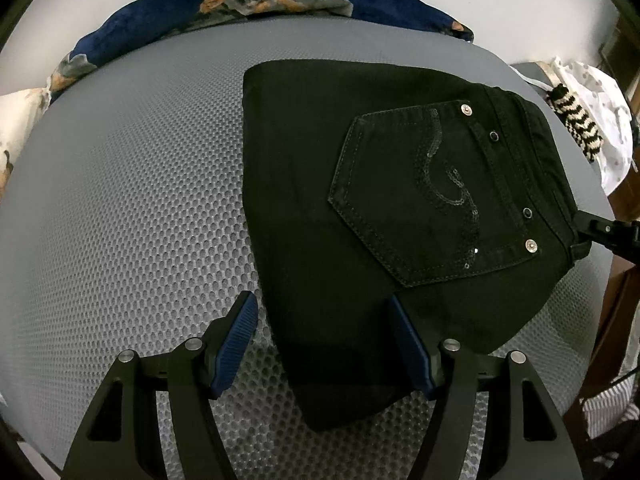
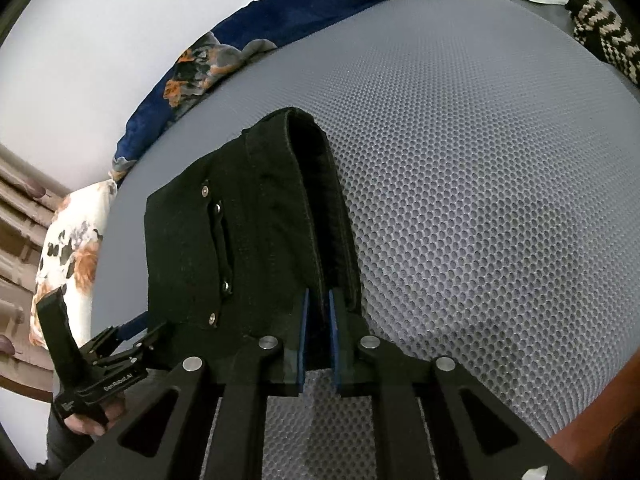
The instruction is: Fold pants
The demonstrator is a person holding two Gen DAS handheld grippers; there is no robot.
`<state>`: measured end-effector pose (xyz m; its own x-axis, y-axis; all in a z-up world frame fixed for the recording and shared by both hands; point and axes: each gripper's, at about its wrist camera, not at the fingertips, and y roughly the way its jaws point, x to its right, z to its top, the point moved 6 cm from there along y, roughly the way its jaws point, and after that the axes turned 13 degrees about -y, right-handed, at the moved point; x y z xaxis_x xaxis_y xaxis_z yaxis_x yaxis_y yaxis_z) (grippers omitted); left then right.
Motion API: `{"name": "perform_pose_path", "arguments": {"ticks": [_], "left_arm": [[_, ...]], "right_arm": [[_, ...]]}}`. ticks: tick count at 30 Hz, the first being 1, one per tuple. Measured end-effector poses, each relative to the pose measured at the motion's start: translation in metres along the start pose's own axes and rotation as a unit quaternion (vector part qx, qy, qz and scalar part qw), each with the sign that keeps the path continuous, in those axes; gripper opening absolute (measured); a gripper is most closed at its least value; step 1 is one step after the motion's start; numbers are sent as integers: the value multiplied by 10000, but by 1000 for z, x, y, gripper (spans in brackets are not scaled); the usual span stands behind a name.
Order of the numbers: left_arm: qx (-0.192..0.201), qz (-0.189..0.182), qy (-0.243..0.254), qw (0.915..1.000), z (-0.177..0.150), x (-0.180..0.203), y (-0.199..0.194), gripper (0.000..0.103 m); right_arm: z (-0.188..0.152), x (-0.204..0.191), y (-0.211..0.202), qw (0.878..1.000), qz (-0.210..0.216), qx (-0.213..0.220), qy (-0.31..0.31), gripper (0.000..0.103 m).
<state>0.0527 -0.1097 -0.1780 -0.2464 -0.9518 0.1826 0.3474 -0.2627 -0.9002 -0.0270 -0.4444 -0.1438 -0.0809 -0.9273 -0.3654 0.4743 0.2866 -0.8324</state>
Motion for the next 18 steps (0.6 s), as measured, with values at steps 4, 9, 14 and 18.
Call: {"name": "perform_pose_path", "arguments": {"ticks": [4, 9, 14, 18], "left_arm": [[8, 9, 17, 10000, 0, -3, -2, 68], [34, 43, 82, 10000, 0, -2, -3, 68], [62, 71, 128, 9999, 0, 3, -7, 68], [128, 148, 193, 9996, 1, 4, -11, 68]], "right_arm": [[4, -6, 0, 9998, -114, -46, -133, 20], [9, -14, -1, 9994, -180, -23, -299, 49], [12, -19, 3, 9982, -324, -47, -508, 51], [14, -16, 7, 9976, -414, -87, -548, 52]]}}
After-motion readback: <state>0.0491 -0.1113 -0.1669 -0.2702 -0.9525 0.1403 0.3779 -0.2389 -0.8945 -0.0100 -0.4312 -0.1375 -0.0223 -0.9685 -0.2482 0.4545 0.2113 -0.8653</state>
